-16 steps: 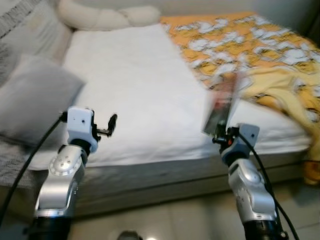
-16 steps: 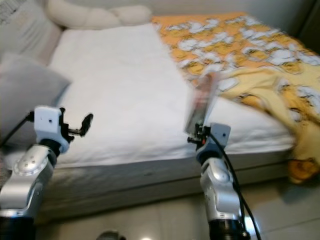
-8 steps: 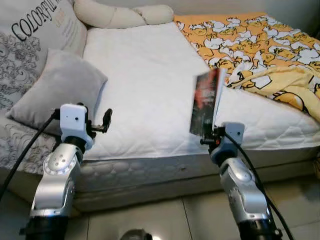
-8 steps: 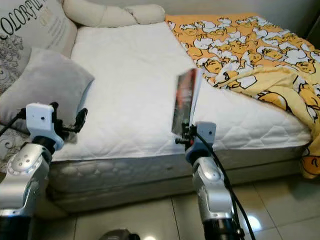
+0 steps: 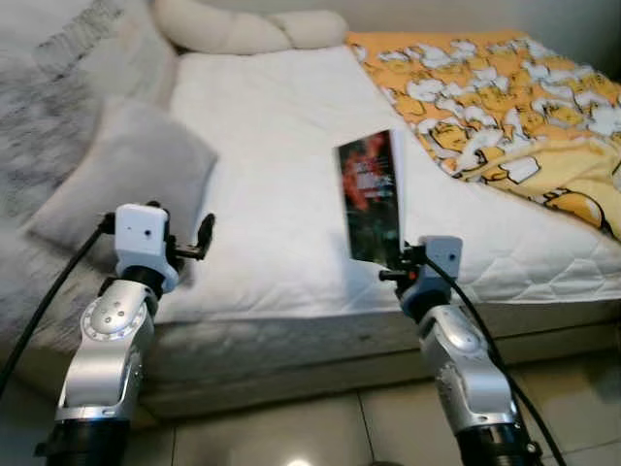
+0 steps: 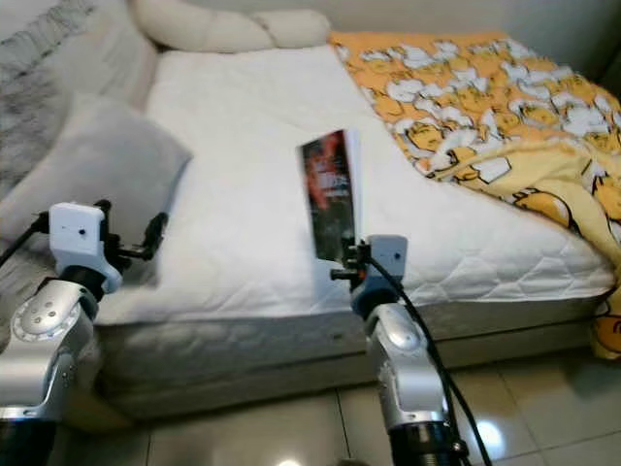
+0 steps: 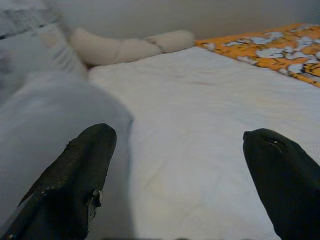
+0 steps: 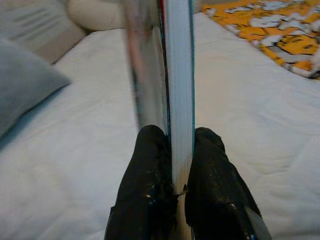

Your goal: Clean up the room

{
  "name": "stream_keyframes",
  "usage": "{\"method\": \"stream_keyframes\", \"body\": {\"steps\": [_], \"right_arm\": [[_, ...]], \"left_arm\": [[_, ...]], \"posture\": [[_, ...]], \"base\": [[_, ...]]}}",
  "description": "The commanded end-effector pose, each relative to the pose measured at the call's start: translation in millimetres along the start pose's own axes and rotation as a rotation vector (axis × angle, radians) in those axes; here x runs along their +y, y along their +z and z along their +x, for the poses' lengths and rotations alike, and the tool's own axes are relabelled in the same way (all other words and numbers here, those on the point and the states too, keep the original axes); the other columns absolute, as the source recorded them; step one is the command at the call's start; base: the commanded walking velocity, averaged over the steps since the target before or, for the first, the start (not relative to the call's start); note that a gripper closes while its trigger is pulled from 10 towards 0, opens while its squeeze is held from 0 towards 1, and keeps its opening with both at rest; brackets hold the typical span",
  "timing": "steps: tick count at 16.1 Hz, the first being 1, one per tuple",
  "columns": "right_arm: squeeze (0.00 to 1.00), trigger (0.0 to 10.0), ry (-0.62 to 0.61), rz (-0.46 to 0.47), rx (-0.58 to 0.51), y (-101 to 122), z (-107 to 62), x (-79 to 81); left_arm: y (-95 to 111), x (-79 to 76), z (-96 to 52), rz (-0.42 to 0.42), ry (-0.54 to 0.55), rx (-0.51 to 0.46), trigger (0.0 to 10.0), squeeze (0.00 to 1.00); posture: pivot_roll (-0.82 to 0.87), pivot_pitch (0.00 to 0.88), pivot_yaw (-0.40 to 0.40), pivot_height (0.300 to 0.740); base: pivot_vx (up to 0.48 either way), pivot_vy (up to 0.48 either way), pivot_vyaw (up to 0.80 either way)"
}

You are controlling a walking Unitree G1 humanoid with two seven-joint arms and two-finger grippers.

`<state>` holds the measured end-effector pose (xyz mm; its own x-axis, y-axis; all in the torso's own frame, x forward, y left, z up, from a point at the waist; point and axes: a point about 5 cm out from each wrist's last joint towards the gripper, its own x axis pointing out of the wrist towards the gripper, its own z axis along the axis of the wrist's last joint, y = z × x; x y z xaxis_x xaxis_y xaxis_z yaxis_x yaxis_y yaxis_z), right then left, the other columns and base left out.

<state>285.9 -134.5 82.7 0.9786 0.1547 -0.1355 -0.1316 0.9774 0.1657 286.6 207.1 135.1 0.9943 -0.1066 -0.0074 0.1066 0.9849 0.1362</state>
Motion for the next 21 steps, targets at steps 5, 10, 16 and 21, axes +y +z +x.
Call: {"method": "stream_keyframes", "body": {"steps": [5, 10, 16, 21], "right_arm": [[0.0, 10.0, 0.005, -0.013, -0.048, 11.4, 3.2, -0.6], [0.0, 10.0, 0.038, -0.049, -0.043, 11.0, 2.6, 2.7], [0.0, 10.0, 0.019, -0.033, -0.042, 11.7, 2.7, -0.8], [0.0, 10.0, 0.022, -0.038, -0.04, 12.1, 3.7, 0.5]], "left_arm": [[2.0, 3.4, 0.7, 0.021, -0.003, -0.004, 10.0, 0.0], [1.7, 2.9, 0.2, 0.025, -0.009, -0.003, 10.0, 0.0], [1.5, -3.7, -0.1, 0.03, -0.043, -0.004, 10.0, 0.0], [0.0, -4.3, -0.3, 0.027, -0.046, 0.004, 10.0, 0.0]], "posture": [[0.11, 0.0, 0.031, 0.74], [0.11, 0.0, 0.032, 0.74], [0.11, 0.0, 0.033, 0.74], [0.11, 0.0, 0.034, 0.74]], "base": [[0.326, 0.0, 0.0], [0.328, 0.0, 0.63], [0.326, 0.0, 0.0], [0.326, 0.0, 0.0]]}}
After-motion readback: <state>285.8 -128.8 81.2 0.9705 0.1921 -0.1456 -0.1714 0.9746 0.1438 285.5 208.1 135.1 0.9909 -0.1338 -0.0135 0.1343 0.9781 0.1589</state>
